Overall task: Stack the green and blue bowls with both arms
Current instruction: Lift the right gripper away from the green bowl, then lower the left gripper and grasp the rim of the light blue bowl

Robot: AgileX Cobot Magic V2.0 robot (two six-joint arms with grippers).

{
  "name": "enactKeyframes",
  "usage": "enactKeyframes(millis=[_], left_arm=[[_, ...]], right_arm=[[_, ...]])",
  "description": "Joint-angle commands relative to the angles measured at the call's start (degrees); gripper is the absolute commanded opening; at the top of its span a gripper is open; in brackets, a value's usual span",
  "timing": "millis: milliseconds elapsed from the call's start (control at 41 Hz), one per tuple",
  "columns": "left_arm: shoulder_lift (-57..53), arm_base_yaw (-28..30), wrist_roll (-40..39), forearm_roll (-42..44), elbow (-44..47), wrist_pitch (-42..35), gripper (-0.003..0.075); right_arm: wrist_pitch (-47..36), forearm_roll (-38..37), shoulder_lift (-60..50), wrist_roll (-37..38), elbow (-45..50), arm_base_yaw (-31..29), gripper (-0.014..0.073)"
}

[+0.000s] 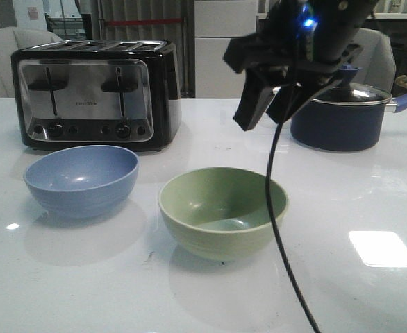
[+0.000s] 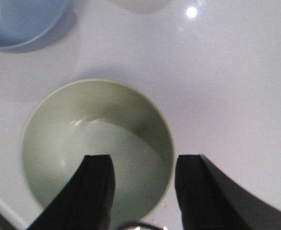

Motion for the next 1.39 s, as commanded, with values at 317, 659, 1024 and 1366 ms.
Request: enactKeyframes(millis=[317, 659, 1024, 1366], left_arm=[[3.96, -9.87, 2.12, -1.77, -3.45, -4.03, 0.0581], [23.14, -11.13, 2.02, -2.12, -11.64, -3.9, 0.0645], [47.08, -11.13, 2.02, -3.84, -25.67, -2.34, 0.0643], [59.52, -11.13, 2.02, -4.61, -33.72, -3.05, 0.0352]], right_arm=[[-2.77, -0.11, -28.72, -1.31, 17.51, 3.51, 0.0413], [-0.33, -0.11, -38.33, -1.29, 23.12, 3.51, 0.0413], [0.18, -0.11, -38.11, -1.29, 23.12, 3.51, 0.0413], [0.18, -0.11, -38.11, -1.29, 23.12, 3.51, 0.0413]])
